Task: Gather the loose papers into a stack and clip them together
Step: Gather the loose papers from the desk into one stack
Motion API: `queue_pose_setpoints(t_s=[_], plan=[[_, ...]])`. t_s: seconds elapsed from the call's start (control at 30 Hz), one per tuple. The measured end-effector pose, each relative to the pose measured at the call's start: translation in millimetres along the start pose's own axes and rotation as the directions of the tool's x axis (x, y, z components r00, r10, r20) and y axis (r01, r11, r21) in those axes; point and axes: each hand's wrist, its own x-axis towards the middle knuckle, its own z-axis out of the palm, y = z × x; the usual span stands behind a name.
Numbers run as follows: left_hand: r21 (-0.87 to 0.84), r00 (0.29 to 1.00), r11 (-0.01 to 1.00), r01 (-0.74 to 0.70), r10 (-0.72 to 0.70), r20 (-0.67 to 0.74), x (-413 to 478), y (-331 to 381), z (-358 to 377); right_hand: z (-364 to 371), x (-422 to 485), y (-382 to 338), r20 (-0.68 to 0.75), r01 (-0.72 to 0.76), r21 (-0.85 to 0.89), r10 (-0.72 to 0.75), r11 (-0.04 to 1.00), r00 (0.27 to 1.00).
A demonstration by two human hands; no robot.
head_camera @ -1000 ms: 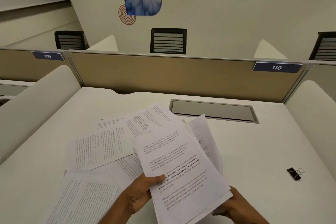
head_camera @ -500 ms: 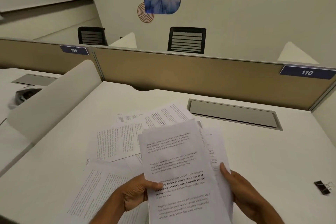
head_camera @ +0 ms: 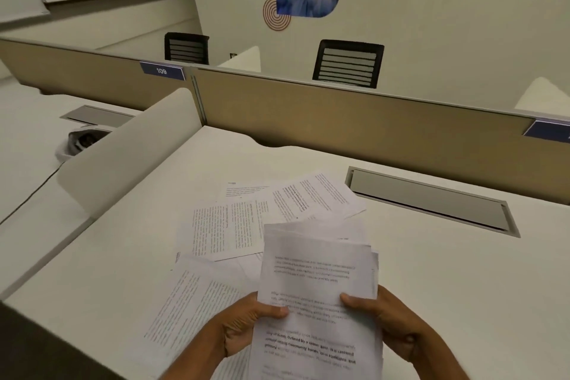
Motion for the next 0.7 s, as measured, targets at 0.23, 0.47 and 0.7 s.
queue_pose_setpoints(t_s=[0.23,0.47,0.7], plan=[[-0.240,0.996,0.970,-0.021,-0.001,-0.088,1.5,-13.4,-23.4,28.5,21.3,13.3,-0.050,-0.008,0.001,0.008,1.000,0.999],[-0.209,0.993,0.978,-0.021,-0.003,-0.115,-4.4,-6.5,-38.9,59.8,44.2,26.7,-0.114,-0.002,-0.036,-0.003,0.999,0.993],[-0.131,0.993,0.991,-0.031,0.016,-0.114,-2.8,-5.0,-73.7,62.4,78.9,15.3,-0.243,0.030,-0.032,-0.037,0.999,0.969]])
